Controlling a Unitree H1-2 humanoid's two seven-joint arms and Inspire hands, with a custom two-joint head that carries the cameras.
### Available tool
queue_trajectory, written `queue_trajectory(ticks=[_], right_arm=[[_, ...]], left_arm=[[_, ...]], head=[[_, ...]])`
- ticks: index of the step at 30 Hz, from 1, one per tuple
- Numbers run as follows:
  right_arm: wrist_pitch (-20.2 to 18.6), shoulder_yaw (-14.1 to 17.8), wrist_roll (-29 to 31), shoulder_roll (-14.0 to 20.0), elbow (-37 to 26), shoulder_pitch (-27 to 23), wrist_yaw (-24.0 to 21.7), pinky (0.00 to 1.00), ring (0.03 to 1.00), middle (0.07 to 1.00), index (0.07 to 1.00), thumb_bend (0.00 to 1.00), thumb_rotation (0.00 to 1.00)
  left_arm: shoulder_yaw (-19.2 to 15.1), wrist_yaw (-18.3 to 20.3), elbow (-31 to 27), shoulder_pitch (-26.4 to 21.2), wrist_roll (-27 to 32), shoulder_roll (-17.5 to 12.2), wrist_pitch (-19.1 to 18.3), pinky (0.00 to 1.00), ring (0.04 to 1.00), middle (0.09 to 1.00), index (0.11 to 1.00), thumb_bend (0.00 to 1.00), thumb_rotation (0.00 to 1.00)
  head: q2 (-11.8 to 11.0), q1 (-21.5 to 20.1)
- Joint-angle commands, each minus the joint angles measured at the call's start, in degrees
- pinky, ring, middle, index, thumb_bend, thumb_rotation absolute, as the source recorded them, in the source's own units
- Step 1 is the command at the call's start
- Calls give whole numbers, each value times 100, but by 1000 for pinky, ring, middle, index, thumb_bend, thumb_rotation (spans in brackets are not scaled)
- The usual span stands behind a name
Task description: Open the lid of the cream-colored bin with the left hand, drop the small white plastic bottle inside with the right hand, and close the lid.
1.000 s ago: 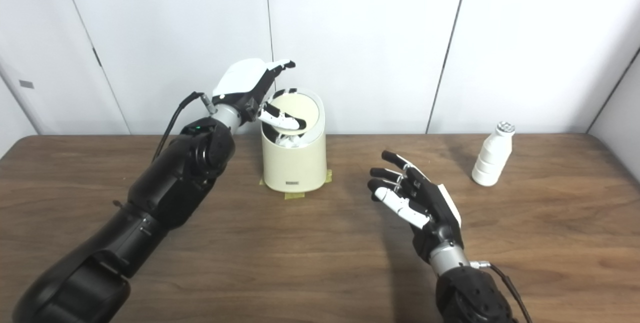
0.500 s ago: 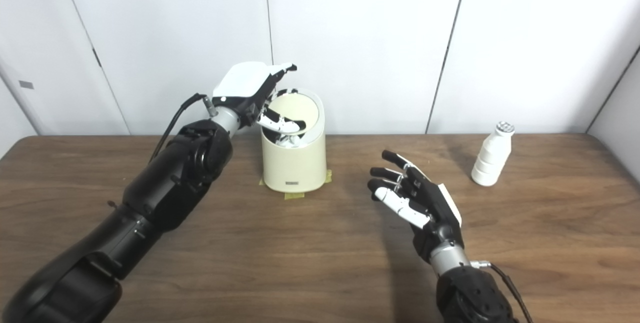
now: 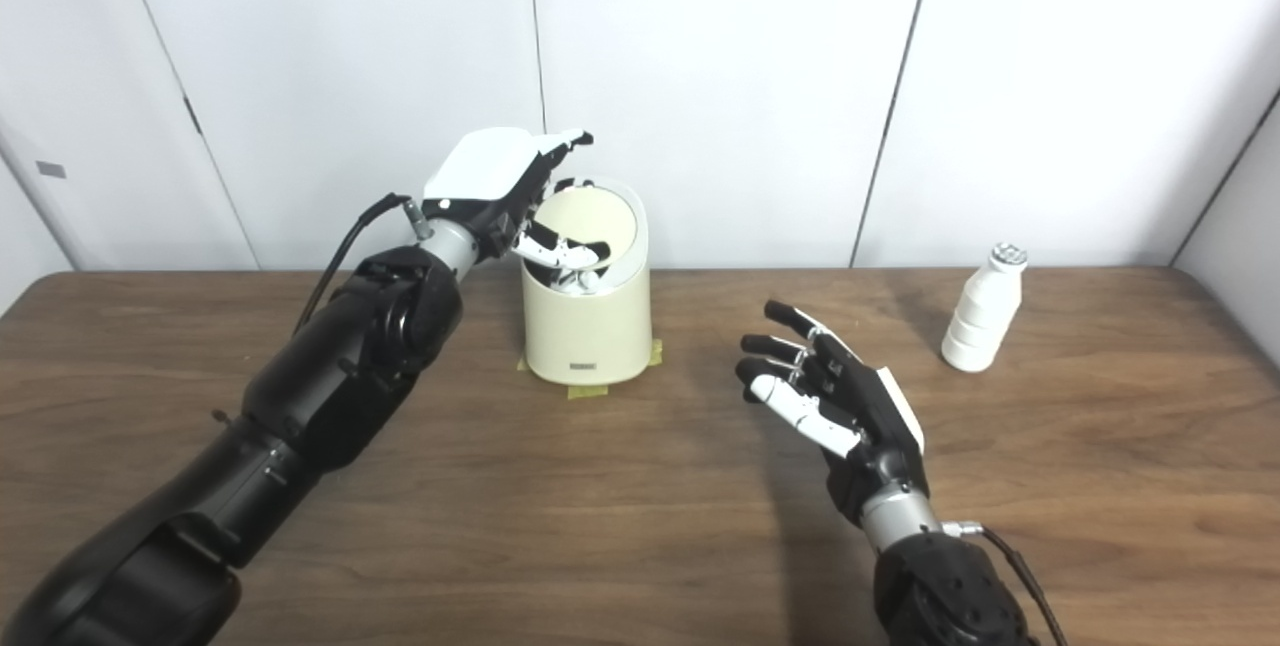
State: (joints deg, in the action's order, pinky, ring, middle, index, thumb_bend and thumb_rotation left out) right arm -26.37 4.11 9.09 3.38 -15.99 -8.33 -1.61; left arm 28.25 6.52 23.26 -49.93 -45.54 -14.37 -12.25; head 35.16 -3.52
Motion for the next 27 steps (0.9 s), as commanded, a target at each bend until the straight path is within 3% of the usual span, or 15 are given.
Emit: queue_trajectory(ticks=[1, 11, 16, 27], right_arm=[[67, 8, 41, 28, -239, -185, -29, 610, 679, 697, 817, 489, 219], [82, 1, 8, 23, -203, -209, -10, 611, 679, 700, 825, 486, 232], [98, -12, 11, -23, -201, -226, 1, 617, 682, 698, 816, 493, 219], [132, -21, 7, -83, -205, -273, 51, 631, 677, 692, 819, 502, 221]], left_arm=[[-130, 41, -48, -95, -31, -98, -115, 802, 869, 894, 933, 883, 0], [-373, 152, 2, -406, 63, -107, -34, 833, 890, 881, 923, 881, 3], [-350, 158, 260, -714, 14, -132, 36, 866, 896, 876, 925, 926, 62], [-305, 454, 497, -1228, 10, -120, 20, 786, 895, 921, 914, 977, 60]], head=[[7, -2], [15, 20], [13, 5], [5, -42]])
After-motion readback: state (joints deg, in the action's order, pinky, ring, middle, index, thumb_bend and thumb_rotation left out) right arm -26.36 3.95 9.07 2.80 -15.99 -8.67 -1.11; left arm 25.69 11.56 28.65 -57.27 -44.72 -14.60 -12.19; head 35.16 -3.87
